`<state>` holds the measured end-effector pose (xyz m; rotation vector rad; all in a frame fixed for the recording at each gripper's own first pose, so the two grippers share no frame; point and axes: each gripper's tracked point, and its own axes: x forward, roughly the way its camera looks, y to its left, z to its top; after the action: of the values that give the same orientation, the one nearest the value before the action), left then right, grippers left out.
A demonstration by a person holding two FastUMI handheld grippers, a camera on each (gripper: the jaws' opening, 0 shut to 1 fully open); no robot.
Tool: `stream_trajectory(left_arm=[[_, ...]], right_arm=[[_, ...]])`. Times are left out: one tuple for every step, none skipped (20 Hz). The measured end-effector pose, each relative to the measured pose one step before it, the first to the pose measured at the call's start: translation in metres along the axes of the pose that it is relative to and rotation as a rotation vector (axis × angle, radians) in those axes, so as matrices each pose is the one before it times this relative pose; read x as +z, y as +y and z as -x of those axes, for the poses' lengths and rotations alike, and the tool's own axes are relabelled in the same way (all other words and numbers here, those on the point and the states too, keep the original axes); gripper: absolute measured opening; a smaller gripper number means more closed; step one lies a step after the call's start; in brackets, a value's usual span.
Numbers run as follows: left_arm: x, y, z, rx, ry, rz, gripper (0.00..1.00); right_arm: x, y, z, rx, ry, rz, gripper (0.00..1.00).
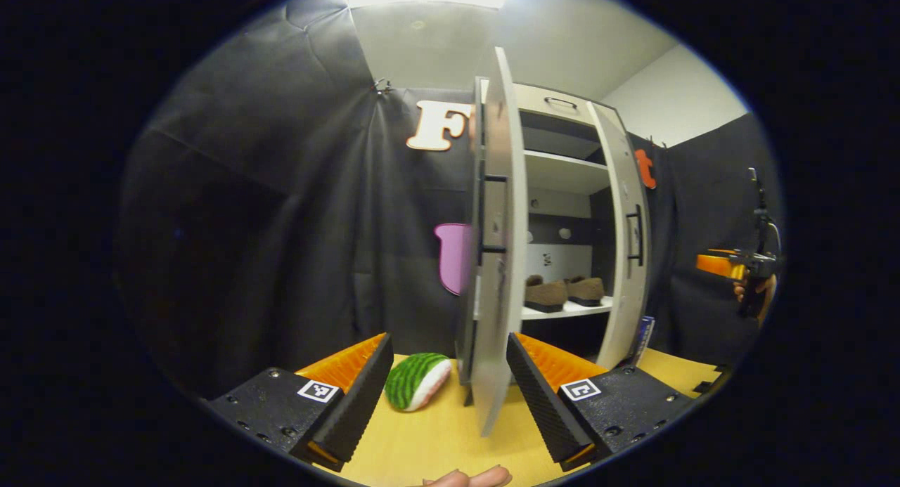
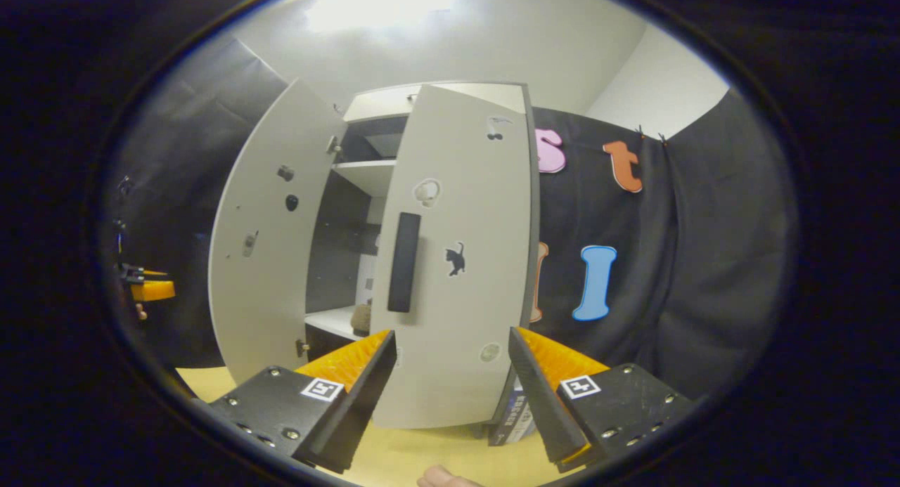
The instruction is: Grab one shoe with the right hand and put it into the shoe cabinet, grab the other shoe with the left hand and put it into the shoe cabinet; then close the right door with the right hand and the left door with the left hand.
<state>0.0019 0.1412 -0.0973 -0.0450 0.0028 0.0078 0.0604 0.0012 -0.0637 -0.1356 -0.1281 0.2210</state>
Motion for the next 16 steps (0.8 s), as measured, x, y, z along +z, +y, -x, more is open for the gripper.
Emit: stream_trajectory(left_arm=[[0.00689,0.01017,-0.00795,0.018,-0.01252,-0.00412,0.98],[0.00298,0.00643,-0.0095,0.0053,-0.00231,0.00361,0.98],[0.00154,0.00306,-0.00959,-0.01094,0.00766,0.00423,0.99],[0.00116,0.00224,-0.00948,-0.01559,0.00237,0.00219,0.98],[0.00312,0.00618,-0.0103,-0.00467,-0.00454,0.00397,0.99],[0.00483,0.00783,-0.01068,0.00706,-0.00722,0.00893,0.99],[0.00318,0.00634,-0.00904,0.00993,-0.00381,0.01061,0.99],[0.00789,0.00506,-0.00967,-0.0005,-0.01456,0.00814,0.99],[0.00693,0.0006,-0.00918,-0.00799,-0.01184,0.00824,0.99],[0.00858,-0.0013,-0.00808,-0.02066,-0.01332,0.00835,0.99],[0.00816,-0.00421,-0.00722,-0.02613,-0.002,0.0103,0.98],[0.00701,-0.00639,-0.00705,-0.03157,-0.00131,0.00456,0.99],[0.00869,-0.00603,-0.0065,-0.02239,-0.00685,-0.00613,0.99],[0.00869,-0.00135,-0.00475,0.00072,-0.00413,-0.01503,0.99],[0.00656,-0.00396,-0.0076,-0.00715,0.00026,-0.02719,0.98],[0.00452,-0.00807,-0.00502,-0.0157,0.00165,-0.02226,0.97]], right_arm=[[-0.00566,0.00543,0.00417,0.00152,0.0061,0.00667,0.95],[-0.00814,0.00294,0.00422,-0.00592,0.01282,0.00226,0.96],[-0.00705,0.00105,0.00383,-0.01079,0.01552,0.00242,0.95],[-0.00469,-0.00032,0.00465,-0.01605,0.0153,0.00961,0.95],[-0.00149,-0.00214,0.00543,-0.01696,0.00305,0.0003,0.95],[-0.00117,-0.00152,0.00388,-0.01392,0.00468,-0.00999,0.96],[-0.00048,-0.00179,0.00553,-0.00977,0.00294,-0.01268,0.96],[-0.00004,-0.00131,0.00549,-0.00395,0.0038,-0.01725,0.96],[-0.00004,-0.00015,0.00569,0.00143,0.00546,-0.01016,0.96],[0.00198,-0.00029,0.00426,0.00218,-0.00052,-0.00143,0.96],[0.00401,-0.00187,0.00414,-0.00504,-0.00864,-0.00042,0.96],[0.00286,-0.00433,0.00378,-0.00717,-0.00506,0.00148,0.96],[0.00231,-0.00372,0.00321,-0.01019,-0.00204,-0.00208,0.96],[0.00131,-0.00205,0.00258,-0.00509,0.00015,-0.00226,0.96],[0.00126,-0.00016,0.00265,-0.00051,-0.0008,-0.00408,0.96],[0.00049,0.00037,0.00395,0.00012,-0.0005,-0.00581,0.95]])
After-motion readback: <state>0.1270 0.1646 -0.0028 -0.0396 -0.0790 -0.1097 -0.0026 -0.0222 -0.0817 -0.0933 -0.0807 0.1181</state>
